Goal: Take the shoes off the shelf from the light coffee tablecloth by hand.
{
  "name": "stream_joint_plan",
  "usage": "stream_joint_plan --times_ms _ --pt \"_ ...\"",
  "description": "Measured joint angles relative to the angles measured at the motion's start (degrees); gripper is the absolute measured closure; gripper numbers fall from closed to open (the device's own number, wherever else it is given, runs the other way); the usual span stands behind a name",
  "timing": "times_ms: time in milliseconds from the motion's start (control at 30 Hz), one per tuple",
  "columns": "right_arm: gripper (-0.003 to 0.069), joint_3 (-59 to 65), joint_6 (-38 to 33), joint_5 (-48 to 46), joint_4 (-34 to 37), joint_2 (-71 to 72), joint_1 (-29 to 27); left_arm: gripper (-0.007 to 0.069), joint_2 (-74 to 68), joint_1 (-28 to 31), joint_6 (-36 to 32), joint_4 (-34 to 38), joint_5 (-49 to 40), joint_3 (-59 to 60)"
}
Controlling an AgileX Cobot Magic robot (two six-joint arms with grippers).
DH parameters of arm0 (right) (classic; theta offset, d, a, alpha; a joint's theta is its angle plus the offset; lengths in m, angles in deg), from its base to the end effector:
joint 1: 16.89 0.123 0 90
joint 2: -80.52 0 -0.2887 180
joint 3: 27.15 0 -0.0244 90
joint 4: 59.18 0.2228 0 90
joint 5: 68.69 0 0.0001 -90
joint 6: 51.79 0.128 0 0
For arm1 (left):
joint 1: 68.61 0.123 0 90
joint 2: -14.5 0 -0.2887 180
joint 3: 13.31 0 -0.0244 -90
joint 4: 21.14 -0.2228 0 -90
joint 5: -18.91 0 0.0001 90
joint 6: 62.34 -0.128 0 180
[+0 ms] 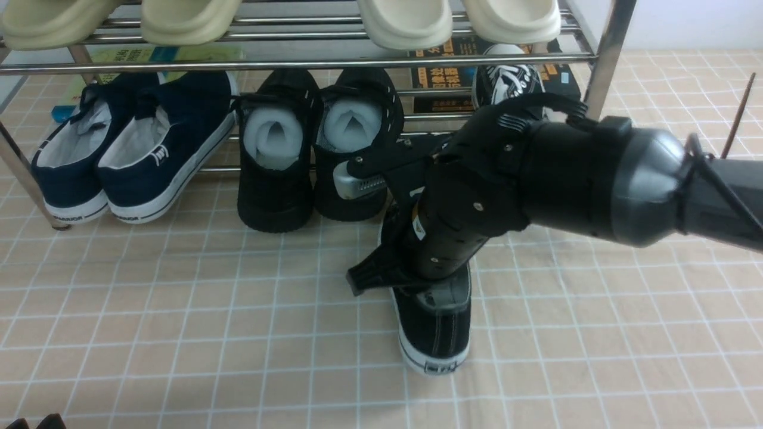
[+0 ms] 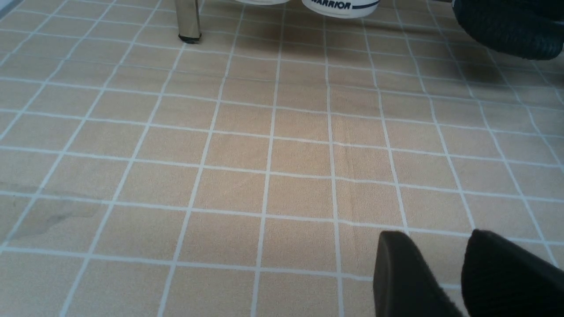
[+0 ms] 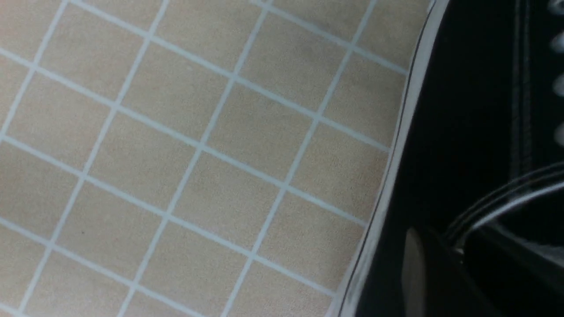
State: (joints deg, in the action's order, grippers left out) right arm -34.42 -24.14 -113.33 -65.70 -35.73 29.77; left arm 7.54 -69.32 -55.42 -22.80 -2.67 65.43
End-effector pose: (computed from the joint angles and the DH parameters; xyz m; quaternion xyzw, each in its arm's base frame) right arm 0.2842 0.2863 0.2184 -0.1904 0.9537 0.0992 0.2106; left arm 0.0560 0.0007 0.1609 -0.0359 0.8045 -0.0272 0.5923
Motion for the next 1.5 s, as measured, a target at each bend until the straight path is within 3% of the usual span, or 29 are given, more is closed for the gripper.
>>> stream_joint_plan --times_ms 167,233,333,467,667,833,1100,1333,1467,1500 --pt "0.0354 -3.5 -1.2 -8.0 3.3 0.0 -0.1 0.0384 0.0 0.0 0.0 0.0 0.0 0.0" --pt "0.0350 -6.5 -3.8 -12.8 3.3 0.0 -0.1 0.0384 0.0 0.0 0.0 0.0 0.0 0.0" --pt "0.0415 -11.0 -7.1 -18.4 3.3 0.0 -0.7 0.0384 0.0 0.0 0.0 0.0 0.0 0.0" --pt "0.0641 -18.1 -9.7 -24.1 3.3 0.0 -4.4 0.0384 0.0 0.0 0.0 0.0 0.0 0.0" --pt "0.0668 -20.7 -9.8 -23.2 3.1 0.1 -11.1 0.0384 0.0 0.0 0.0 0.0 0.0 0.0" --pt "0.0598 -20.9 -9.8 -15.1 2.6 -1.3 -15.7 0.0384 0.0 0.0 0.0 0.0 0.0 0.0" --pt "0.0279 -20.9 -9.8 -4.1 -1.3 -7.1 -18.9 0.0384 0.0 0.0 0.0 0.0 0.0 0.0" --pt "0.0221 -20.9 -9.8 -3.1 -7.0 -10.8 -19.1 0.0384 0.0 0.0 0.0 0.0 0.0 0.0" --pt "0.0242 -20.9 -9.8 -1.3 -7.9 -12.1 -19.1 0.0384 0.0 0.0 0.0 0.0 0.0 0.0" --pt "0.0280 -20.9 -9.9 -0.9 -8.1 -12.4 -19.1 0.0384 0.0 0.0 0.0 0.0 0.0 0.0"
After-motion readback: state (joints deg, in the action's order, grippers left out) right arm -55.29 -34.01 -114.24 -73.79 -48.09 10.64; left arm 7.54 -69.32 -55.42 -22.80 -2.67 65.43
